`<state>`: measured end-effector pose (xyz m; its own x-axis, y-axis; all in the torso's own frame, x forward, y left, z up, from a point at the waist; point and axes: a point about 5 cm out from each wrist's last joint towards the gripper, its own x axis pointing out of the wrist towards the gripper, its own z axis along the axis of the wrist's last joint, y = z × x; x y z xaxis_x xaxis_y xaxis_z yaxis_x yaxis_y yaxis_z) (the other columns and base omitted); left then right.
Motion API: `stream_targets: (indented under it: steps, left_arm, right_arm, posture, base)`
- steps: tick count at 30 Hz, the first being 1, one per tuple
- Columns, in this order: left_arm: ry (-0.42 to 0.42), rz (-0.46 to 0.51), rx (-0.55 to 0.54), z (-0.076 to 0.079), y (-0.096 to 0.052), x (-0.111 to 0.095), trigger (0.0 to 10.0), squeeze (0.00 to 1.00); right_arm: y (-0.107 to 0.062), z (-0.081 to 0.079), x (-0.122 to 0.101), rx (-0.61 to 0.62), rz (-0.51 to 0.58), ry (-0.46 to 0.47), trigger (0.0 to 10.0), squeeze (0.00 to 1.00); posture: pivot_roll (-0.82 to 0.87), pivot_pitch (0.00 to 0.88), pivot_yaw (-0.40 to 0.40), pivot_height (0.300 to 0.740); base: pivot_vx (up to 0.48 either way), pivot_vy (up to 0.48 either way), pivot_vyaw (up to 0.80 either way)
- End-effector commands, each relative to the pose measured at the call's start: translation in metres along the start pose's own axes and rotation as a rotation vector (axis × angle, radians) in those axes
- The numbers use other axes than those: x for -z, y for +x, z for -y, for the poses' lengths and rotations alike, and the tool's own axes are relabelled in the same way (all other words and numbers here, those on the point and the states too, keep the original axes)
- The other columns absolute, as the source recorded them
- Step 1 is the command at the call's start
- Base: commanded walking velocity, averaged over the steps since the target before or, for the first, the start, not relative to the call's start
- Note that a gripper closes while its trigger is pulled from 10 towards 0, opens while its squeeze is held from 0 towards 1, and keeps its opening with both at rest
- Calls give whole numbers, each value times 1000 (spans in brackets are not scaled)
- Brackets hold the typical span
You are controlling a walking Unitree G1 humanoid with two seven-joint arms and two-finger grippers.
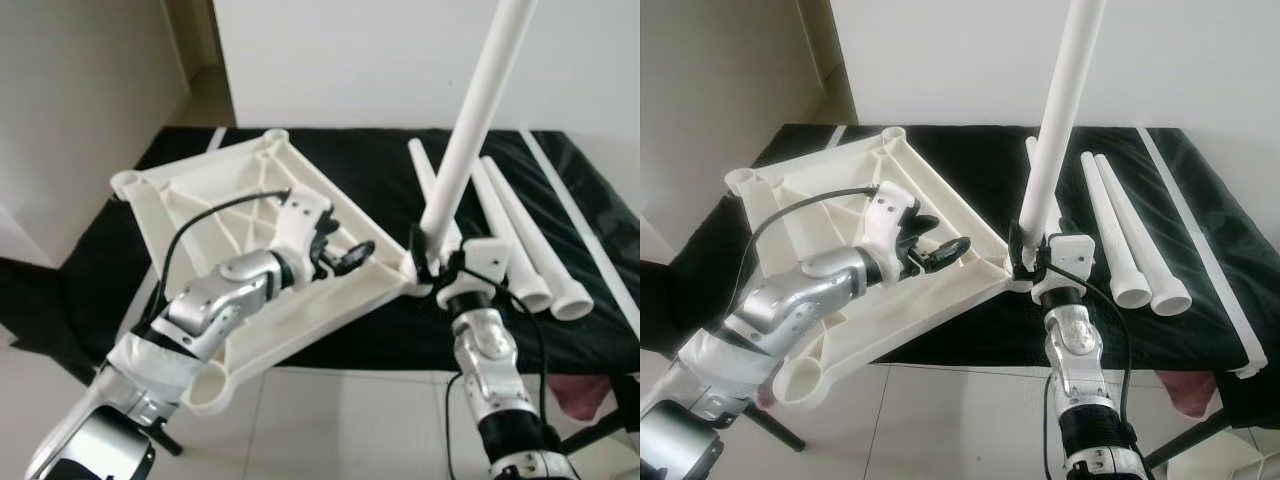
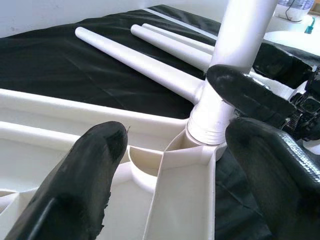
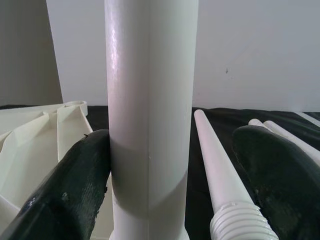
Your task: Building children table
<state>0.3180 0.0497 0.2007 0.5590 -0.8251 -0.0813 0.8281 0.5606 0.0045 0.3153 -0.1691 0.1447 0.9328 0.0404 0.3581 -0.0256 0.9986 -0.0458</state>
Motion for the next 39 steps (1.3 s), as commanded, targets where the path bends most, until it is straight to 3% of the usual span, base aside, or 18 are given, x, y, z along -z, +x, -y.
stream_targets:
  steps: [1,8,9,11,15,21,23,26,29,34,38,39]
  left_arm:
    - [19,-16,173,4,-6,3,10000,0]
    - [76,-78,80,-22,-20,13,10000,0]
    - [105,-87,28,-36,-27,12,10000,0]
    - [117,-91,3,-43,-31,10,10000,0]
    - [144,-105,-21,-50,-33,11,10000,0]
    - [240,-200,-113,-72,-42,19,10000,0]
    - [288,-230,-147,-79,-45,21,10000,0]
    - [291,-236,-157,-83,-46,21,10000,0]
    - [285,-224,-102,-79,-47,19,10000,0]
    - [290,-231,-106,-81,-48,20,10000,0]
    - [319,-277,-90,-86,-54,25,10000,0]
    - [319,-277,-90,-86,-54,25,10000,0]
  right_arm:
    - [-5,3,1,40,-23,-1,10000,0]
    - [-30,-5,7,77,-84,49,10000,0]
    - [-44,-16,10,63,-114,86,10000,0]
    - [-53,-23,13,55,-141,102,10000,0]
    - [-57,-28,14,44,-157,111,10000,0]
    - [-66,-41,19,-88,-233,141,10000,0]
    - [-64,-38,18,-110,-243,135,10000,0]
    - [-57,-31,20,-123,-272,132,10000,0]
    - [-46,-20,17,-140,-277,110,10000,0]
    - [-39,-14,15,-169,-267,92,10000,0]
    - [-14,18,11,-154,-257,21,10000,0]
    - [-14,18,11,-154,-257,21,10000,0]
  posture:
    - [-37,13,33,740]
    - [-25,9,22,740]
    - [-23,11,18,740]
    - [-24,12,19,740]
    - [-24,14,19,740]
    - [-28,19,23,740]
    - [-30,25,31,740]
    - [-30,28,36,740]
    - [-29,31,39,740]
    - [-29,33,42,740]
    - [-29,34,45,740]
    - [-29,34,45,740]
  base:
    - [0,0,0]
    - [0,0,0]
    - [0,0,0]
    - [0,0,0]
    - [0,0,0]
    - [0,0,0]
    - [0,0,0]
    - [0,0,0]
    - [0,0,0]
    - [0,0,0]
    - [0,0,0]
    - [0,0,0]
